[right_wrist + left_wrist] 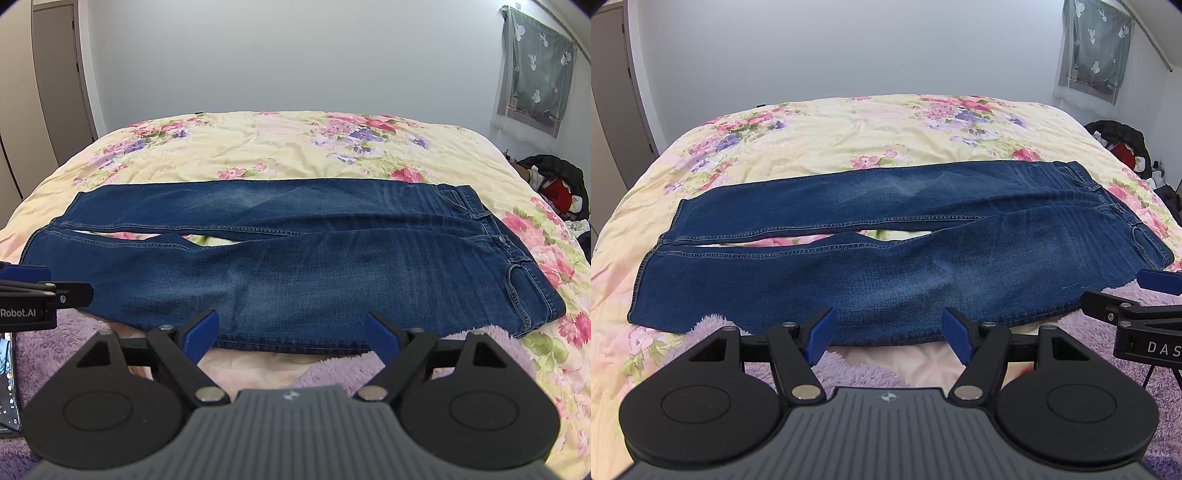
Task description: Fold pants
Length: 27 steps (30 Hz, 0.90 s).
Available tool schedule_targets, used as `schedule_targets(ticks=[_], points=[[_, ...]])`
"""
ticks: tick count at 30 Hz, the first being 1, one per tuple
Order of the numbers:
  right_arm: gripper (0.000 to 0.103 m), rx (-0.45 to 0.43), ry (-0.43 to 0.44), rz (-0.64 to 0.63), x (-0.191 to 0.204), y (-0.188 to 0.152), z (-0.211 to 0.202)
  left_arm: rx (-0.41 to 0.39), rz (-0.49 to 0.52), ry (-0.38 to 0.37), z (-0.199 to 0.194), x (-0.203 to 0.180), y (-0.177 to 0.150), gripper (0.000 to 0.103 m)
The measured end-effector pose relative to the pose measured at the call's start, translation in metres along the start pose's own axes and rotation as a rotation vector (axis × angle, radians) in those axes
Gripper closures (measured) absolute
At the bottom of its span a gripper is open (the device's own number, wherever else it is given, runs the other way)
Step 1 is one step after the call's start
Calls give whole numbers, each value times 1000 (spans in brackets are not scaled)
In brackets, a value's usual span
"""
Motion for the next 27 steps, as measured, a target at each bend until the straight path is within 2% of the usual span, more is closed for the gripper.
schedule_targets(ticks=[27], points=[[21, 3, 1, -11, 2, 0, 2, -3, 4, -2, -3, 0, 3, 25]])
Point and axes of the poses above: each gripper's, at about its wrist camera, not at the fingertips, and z roughly the way its jaws point, x to its left, y to its top, the point moved 7 cm from there along z, roughly the way its jaws point, and after that the axes turned 7 degrees about y, right-handed, at the moved point
